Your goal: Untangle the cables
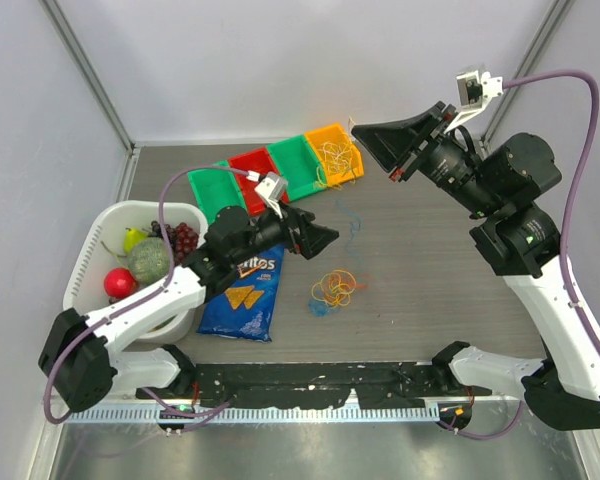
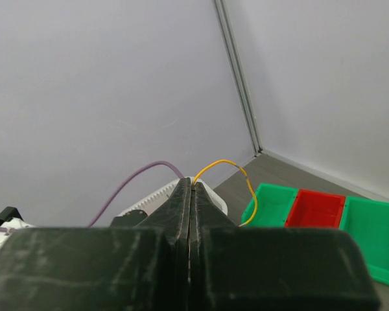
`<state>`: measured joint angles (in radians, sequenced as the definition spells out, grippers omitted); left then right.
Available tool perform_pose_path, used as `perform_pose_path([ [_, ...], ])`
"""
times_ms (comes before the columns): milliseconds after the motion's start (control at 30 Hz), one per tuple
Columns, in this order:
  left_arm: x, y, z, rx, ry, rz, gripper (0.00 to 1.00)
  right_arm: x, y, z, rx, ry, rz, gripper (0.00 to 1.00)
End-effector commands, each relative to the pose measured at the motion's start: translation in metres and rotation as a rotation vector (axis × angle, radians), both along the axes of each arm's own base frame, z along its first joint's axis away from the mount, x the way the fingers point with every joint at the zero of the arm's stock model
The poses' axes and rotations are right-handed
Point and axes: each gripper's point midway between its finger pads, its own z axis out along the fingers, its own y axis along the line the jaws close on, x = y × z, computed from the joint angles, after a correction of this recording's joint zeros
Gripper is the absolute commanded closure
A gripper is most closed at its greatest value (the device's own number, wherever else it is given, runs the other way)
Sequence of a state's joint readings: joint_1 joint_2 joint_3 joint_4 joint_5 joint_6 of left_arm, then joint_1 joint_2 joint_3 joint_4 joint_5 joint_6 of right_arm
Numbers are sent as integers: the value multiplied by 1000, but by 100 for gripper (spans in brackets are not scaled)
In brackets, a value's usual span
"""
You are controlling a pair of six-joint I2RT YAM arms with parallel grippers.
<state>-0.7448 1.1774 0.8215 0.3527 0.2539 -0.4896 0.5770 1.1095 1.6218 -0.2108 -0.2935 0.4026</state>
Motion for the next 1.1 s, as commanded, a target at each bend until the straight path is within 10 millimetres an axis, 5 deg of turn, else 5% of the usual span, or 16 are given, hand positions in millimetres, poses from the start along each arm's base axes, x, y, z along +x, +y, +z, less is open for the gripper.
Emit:
perform_pose_path([
  [0, 0, -21, 52, -181, -53, -60, 0, -23, -2, 32, 79, -86, 65, 99],
  [433, -4, -68, 71, -475, 89, -237, 1, -39, -7, 40, 117, -102, 95, 99],
  [500, 4, -71, 65, -463, 108, -202, 12, -41, -9, 40, 127, -105, 99, 99],
  [733, 25, -72, -10, -168, 250, -61, 73, -49, -18, 55, 156, -136, 80, 99],
  [800, 25, -67, -41, -75, 319, -27, 99, -53, -23, 65, 173, -160, 67, 99],
  [967, 17, -49, -121, 147, 503, 44, 100, -52, -36, 86, 213, -200, 1, 99],
  [1067, 5, -44, -146, 177, 574, 27, 100, -54, -48, 102, 238, -235, -54, 99],
])
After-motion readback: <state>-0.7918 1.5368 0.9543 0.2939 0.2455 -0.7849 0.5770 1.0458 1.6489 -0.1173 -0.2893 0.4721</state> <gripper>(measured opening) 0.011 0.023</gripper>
